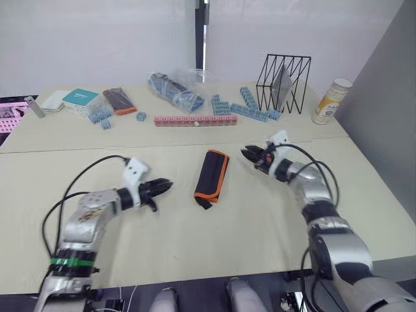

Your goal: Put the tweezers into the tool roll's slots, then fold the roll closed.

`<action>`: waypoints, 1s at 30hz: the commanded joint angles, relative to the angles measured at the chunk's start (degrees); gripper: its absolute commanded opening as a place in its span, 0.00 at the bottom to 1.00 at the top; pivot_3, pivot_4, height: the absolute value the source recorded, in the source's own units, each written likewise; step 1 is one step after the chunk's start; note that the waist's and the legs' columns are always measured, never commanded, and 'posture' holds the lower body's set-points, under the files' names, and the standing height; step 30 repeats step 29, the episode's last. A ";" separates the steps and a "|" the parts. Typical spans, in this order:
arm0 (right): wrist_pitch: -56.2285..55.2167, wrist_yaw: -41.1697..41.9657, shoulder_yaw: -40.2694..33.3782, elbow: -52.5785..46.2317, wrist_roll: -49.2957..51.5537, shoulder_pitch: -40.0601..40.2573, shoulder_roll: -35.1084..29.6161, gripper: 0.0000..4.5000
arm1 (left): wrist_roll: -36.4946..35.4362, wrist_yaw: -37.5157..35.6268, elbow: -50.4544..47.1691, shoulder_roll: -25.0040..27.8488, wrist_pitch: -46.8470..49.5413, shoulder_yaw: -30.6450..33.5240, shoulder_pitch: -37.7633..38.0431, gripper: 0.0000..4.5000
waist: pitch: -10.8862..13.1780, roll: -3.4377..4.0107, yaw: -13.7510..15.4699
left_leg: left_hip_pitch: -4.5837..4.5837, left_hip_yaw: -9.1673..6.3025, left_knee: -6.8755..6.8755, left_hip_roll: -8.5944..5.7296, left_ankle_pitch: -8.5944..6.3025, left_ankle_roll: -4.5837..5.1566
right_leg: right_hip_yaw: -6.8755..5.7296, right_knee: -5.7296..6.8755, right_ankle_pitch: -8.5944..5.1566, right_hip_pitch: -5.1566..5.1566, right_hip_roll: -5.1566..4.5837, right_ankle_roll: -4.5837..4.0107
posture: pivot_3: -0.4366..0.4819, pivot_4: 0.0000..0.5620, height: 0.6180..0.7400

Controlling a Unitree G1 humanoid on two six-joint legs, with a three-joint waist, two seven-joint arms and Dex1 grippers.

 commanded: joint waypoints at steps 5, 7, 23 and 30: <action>11.36 3.19 -1.78 -19.78 4.06 10.38 -8.22 0.86 | -2.33 -2.51 3.37 7.78 -8.52 14.09 8.18 0.77 | 0.21 0.06 0.06 | 0.04 0.09 0.15 0.01 0.01 0.00 | 0.01 0.05 -0.22 -0.03 -0.01 0.31 | 0.48 0.27 0.97; 13.38 3.25 -2.86 -22.18 5.01 13.35 -10.15 1.00 | -2.85 -3.55 3.19 9.20 -10.09 16.96 12.52 0.91 | 0.22 0.06 0.14 | 0.22 0.19 0.14 0.04 0.01 0.00 | 0.04 0.06 -0.25 0.08 -0.02 0.25 | 0.48 0.27 0.97; 17.61 1.44 -11.98 -29.68 11.11 27.87 -16.62 1.00 | -1.10 1.59 0.43 9.08 -16.51 28.66 31.37 1.00 | 0.64 0.65 3.87 | 0.22 -1.93 0.05 -0.80 0.31 0.06 | -2.46 0.24 -1.35 1.17 -1.15 -0.38 | 0.48 0.27 1.00; 17.62 0.66 -11.92 -31.72 12.01 29.58 -16.16 1.00 | -1.87 1.59 0.18 9.50 -16.43 27.72 30.74 1.00 | 0.63 0.63 4.10 | 0.33 -1.42 0.04 -0.74 0.31 0.05 | -2.09 0.22 -1.28 1.14 -1.14 -0.28 | 0.48 0.27 1.00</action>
